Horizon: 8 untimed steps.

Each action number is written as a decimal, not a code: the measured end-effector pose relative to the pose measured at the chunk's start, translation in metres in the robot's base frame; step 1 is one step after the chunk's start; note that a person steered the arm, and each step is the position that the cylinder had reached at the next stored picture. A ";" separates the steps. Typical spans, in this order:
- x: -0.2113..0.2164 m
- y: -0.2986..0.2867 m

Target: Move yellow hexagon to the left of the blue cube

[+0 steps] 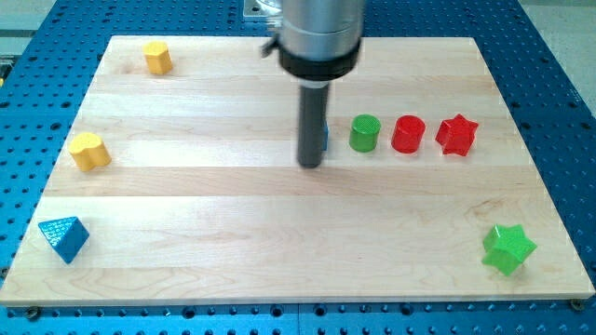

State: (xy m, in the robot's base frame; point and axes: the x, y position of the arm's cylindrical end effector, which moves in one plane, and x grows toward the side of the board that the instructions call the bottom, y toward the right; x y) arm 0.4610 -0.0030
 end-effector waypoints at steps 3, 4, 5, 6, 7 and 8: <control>-0.163 -0.089; -0.249 -0.133; -0.263 -0.202; -0.199 -0.232; -0.109 -0.180; -0.132 -0.227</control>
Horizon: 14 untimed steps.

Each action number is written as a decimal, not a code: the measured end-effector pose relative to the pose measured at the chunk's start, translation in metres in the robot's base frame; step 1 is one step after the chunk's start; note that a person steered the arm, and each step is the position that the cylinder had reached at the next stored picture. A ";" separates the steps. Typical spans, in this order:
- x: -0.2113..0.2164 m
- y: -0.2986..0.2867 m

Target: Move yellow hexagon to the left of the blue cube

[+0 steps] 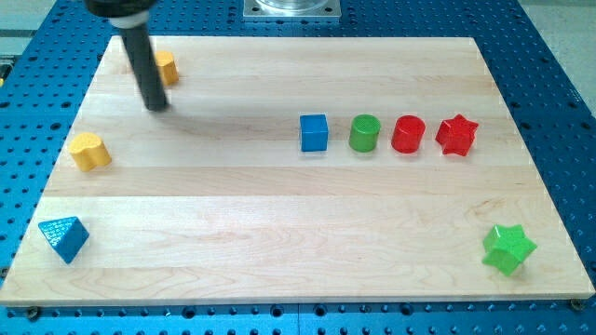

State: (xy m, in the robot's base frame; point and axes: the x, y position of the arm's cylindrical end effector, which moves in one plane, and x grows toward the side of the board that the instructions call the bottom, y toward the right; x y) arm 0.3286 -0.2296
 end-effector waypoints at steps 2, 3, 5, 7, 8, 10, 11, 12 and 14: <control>-0.051 0.060; -0.079 0.088; 0.024 0.119; -0.040 0.118; -0.025 0.171; 0.033 0.175; 0.025 0.116; 0.073 0.108; 0.088 0.139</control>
State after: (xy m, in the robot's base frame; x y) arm 0.4165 -0.0911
